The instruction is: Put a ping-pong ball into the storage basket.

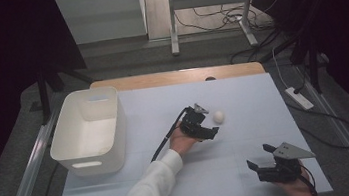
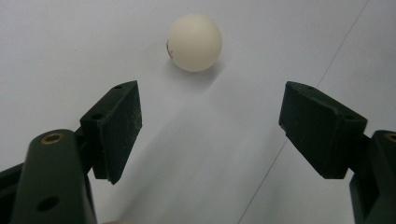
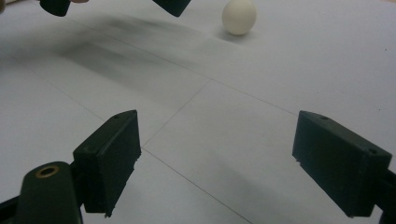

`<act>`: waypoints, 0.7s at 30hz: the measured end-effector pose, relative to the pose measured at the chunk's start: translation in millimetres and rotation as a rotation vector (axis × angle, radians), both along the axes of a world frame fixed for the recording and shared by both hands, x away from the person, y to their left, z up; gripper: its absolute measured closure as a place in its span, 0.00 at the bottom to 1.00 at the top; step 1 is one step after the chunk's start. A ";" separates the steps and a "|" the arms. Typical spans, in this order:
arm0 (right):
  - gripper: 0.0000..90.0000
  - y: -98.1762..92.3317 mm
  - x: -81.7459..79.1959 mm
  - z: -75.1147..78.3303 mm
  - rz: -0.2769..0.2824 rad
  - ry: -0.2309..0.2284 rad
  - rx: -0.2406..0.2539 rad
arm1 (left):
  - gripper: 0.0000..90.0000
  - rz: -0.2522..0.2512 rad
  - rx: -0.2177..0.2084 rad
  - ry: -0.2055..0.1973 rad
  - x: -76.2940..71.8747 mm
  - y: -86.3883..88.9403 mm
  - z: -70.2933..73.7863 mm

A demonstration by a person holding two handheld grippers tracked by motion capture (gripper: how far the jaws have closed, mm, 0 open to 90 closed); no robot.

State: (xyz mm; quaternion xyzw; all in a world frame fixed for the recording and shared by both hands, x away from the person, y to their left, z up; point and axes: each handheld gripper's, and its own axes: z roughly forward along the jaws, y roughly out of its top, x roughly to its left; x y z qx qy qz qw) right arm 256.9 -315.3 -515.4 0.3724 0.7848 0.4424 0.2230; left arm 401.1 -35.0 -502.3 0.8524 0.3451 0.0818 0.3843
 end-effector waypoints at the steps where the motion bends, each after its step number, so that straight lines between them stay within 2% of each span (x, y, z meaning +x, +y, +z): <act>1: 0.17 0.0 -0.1 0.0 0.000 0.001 0.001 | 0.25 -0.001 0.003 -0.001 1.3 -0.8 0.0; 21: 0.17 -0.3 -0.4 0.4 -0.004 -0.002 0.000 | 0.25 0.016 0.016 0.011 14.2 -7.7 -2.8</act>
